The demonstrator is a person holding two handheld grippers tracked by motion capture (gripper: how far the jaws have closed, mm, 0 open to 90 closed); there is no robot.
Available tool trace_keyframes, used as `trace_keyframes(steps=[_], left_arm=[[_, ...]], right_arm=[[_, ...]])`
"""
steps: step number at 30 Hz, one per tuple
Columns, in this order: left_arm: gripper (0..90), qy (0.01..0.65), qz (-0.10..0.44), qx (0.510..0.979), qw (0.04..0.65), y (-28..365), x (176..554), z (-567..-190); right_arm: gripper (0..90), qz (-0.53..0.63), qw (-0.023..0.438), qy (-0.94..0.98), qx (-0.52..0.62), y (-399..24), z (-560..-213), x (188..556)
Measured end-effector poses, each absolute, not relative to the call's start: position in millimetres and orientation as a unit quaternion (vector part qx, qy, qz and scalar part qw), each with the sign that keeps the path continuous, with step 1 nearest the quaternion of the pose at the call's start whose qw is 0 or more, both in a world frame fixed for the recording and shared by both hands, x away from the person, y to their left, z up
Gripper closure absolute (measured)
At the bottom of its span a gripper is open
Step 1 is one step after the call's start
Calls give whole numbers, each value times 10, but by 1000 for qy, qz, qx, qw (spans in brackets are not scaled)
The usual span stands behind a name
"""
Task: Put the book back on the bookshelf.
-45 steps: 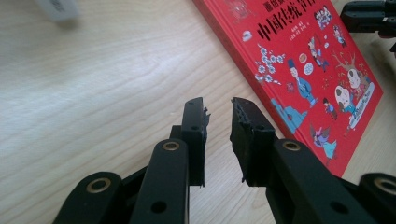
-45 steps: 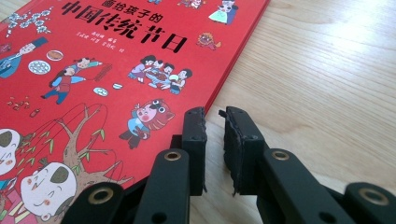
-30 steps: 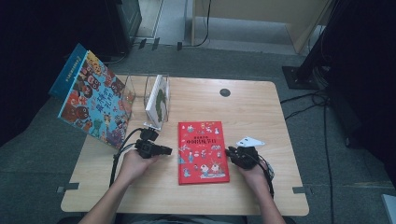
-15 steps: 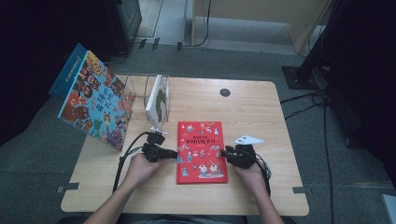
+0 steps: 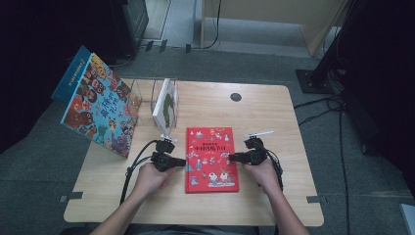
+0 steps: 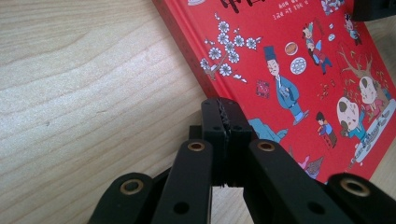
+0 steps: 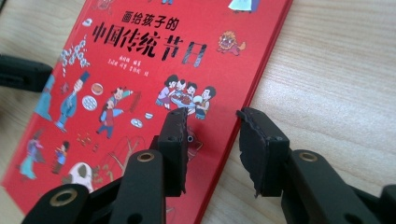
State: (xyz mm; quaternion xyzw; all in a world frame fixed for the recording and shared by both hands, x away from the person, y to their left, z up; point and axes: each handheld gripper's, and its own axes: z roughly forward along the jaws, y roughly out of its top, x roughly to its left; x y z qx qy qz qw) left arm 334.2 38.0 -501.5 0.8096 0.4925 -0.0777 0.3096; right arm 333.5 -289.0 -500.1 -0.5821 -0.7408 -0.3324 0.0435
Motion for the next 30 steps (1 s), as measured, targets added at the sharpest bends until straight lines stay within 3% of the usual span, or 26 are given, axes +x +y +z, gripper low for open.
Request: trace_keyframes(steps=[6, 15, 24, 30], left_arm=[[900, 499, -85, 803, 313, 392, 3342, -5025], [900, 490, -102, 809, 309, 352, 3294, -5025], [900, 483, -113, 810, 313, 296, 3219, -5040], [900, 483, -110, 810, 314, 290, 3215, -5043]], right_arm=[[651, -326, 75, -714, -616, -2896, -4996, 3369], [661, -295, 57, -737, -606, -2876, -4923, 3396], [672, -301, 32, -755, -581, -2855, -4616, 3407], [691, -295, 42, -773, -560, -2774, -4333, 3400]])
